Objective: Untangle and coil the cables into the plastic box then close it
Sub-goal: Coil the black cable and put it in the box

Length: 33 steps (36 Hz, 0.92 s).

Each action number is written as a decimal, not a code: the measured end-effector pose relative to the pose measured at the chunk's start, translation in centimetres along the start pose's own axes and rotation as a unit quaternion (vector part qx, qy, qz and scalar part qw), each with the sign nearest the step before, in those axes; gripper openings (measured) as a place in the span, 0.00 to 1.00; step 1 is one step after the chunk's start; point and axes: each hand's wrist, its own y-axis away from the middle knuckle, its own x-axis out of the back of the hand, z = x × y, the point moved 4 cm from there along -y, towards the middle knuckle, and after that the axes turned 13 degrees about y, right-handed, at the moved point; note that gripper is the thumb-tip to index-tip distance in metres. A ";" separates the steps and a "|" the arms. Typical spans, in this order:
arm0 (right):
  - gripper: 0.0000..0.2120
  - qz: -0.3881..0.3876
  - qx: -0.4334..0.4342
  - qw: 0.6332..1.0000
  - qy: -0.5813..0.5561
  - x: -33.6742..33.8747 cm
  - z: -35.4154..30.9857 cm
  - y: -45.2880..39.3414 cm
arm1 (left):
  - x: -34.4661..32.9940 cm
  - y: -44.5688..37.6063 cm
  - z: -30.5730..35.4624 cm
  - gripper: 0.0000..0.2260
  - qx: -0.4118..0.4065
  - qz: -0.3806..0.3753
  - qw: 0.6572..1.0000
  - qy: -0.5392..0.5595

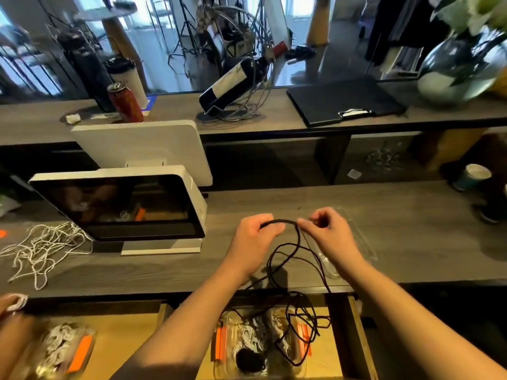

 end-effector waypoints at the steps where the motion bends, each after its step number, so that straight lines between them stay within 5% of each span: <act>1: 0.09 -0.008 0.036 0.999 -0.009 -0.5 -0.4 0.5 | -0.2 0.1 0.3 0.20 0.001 0.002 1.000 0.008; 6: 0.19 -0.104 0.100 0.982 -0.124 -2.9 -1.6 3.2 | -0.3 0.1 0.6 0.23 0.016 0.068 0.992 0.108; 10: 0.18 -0.055 0.106 0.985 -0.125 -2.8 -0.2 3.4 | -0.4 0.6 0.5 0.06 0.010 0.065 0.996 0.055; 12: 0.20 -0.043 0.112 0.985 -0.126 -2.4 0.3 3.5 | -0.6 0.9 0.0 0.10 0.072 0.044 0.995 0.057; 15: 0.25 -0.045 0.126 0.982 -0.130 -2.1 0.5 4.0 | -1.2 1.3 -0.8 0.20 0.182 -0.010 0.962 0.203; 19: 0.22 -0.046 0.128 0.982 -0.134 -1.9 0.0 4.5 | -1.8 1.9 -0.2 0.20 0.225 -0.040 0.934 0.276; 27: 0.21 -0.041 0.114 0.985 -0.126 -1.5 -0.5 5.0 | -3.3 2.2 0.1 0.18 0.192 -0.066 0.923 0.327; 33: 0.24 -0.111 0.090 0.987 -0.072 -1.5 0.2 4.6 | -4.5 2.0 -0.2 0.19 0.106 0.032 0.966 0.235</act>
